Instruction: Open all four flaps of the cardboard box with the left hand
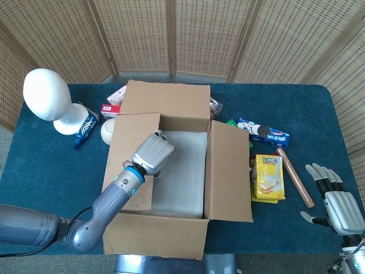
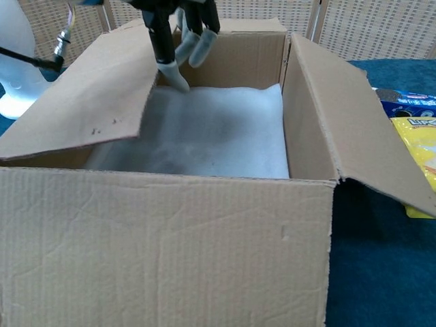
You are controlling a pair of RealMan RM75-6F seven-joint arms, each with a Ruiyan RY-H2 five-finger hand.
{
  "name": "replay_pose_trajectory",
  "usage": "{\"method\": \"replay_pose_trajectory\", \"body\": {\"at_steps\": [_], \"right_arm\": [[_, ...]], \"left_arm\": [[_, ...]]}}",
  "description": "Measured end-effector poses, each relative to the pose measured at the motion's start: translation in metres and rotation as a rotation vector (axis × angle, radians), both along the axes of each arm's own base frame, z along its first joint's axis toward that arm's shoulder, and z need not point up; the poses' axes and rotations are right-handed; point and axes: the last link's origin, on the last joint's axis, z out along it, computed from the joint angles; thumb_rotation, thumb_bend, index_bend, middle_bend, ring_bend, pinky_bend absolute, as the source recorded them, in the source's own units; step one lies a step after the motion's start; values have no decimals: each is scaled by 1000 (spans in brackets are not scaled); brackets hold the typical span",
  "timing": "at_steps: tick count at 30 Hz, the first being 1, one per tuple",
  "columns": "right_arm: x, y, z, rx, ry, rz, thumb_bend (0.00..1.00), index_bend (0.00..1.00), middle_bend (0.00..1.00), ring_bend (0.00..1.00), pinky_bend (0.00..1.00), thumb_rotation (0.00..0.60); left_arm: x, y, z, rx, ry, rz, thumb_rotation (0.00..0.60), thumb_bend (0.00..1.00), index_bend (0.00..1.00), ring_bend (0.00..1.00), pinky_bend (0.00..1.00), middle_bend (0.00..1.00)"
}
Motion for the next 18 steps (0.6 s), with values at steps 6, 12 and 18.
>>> {"method": "replay_pose_trajectory", "body": {"at_steps": [6, 12, 18], "right_arm": [[1, 1, -1, 5, -1, 8, 0, 0, 0, 0, 0, 600], [2, 2, -2, 11, 0, 8, 0, 0, 0, 0, 0, 600], [3, 3, -2, 13, 0, 12, 0, 0, 0, 0, 0, 600]], "left_arm": [[-3, -2, 29, 45, 2, -2, 600, 18, 559, 384, 225, 662], [-9, -2, 61, 98, 2, 5, 600, 18, 556, 385, 221, 657], [-22, -2, 85, 133, 10, 30, 600, 18, 536, 384, 204, 636]]}}
